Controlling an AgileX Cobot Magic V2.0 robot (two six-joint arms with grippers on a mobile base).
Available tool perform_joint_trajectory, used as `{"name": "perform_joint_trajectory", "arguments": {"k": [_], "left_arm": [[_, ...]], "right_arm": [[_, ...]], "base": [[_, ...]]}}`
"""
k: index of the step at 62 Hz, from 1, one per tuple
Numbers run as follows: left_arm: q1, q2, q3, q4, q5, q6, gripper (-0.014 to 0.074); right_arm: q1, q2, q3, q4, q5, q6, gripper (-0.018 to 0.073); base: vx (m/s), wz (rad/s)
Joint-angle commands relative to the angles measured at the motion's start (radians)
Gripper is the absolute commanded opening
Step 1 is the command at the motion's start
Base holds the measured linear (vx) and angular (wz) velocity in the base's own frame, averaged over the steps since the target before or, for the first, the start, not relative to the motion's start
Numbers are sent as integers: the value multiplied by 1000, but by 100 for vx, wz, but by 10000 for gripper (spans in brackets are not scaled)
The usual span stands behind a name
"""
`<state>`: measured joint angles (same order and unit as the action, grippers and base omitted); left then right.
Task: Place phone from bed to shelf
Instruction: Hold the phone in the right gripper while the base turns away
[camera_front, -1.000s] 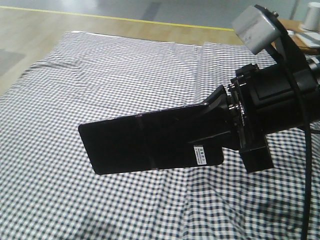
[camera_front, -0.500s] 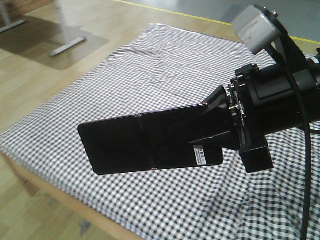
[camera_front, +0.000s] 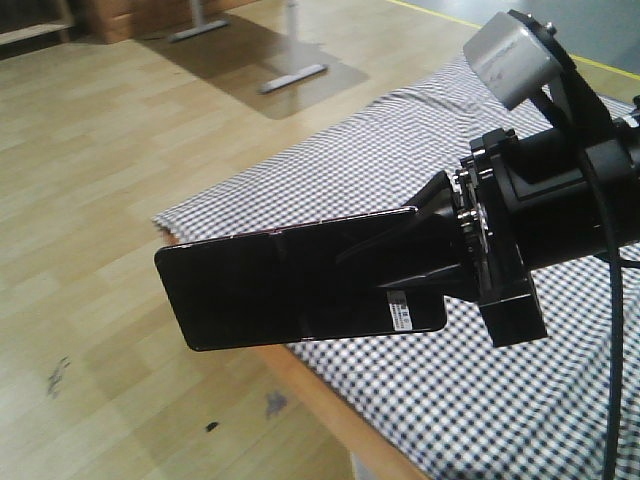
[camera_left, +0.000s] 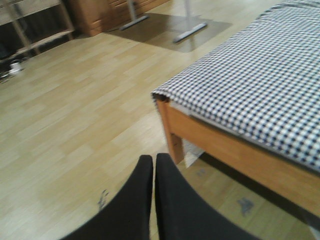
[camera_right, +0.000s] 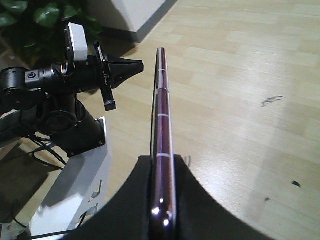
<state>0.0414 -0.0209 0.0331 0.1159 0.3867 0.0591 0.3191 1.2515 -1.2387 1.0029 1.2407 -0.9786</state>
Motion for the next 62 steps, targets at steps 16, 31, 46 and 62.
{"name": "perform_joint_trajectory", "arguments": {"k": [16, 31, 46, 62], "left_arm": [[1, -7, 5, -2, -73, 0, 1], [1, -7, 5, -2, -73, 0, 1], [1, -7, 5, -2, -73, 0, 1], [1, -7, 5, -2, -73, 0, 1]], "right_arm": [[2, -25, -26, 82, 37, -9, -1], [2, -25, -26, 82, 36, -8, -1], [2, -25, -26, 82, 36, -8, -1], [2, -25, -26, 82, 36, -8, -1]], "base": [[-13, 58], [-12, 56], [-12, 52], [-10, 41]]}}
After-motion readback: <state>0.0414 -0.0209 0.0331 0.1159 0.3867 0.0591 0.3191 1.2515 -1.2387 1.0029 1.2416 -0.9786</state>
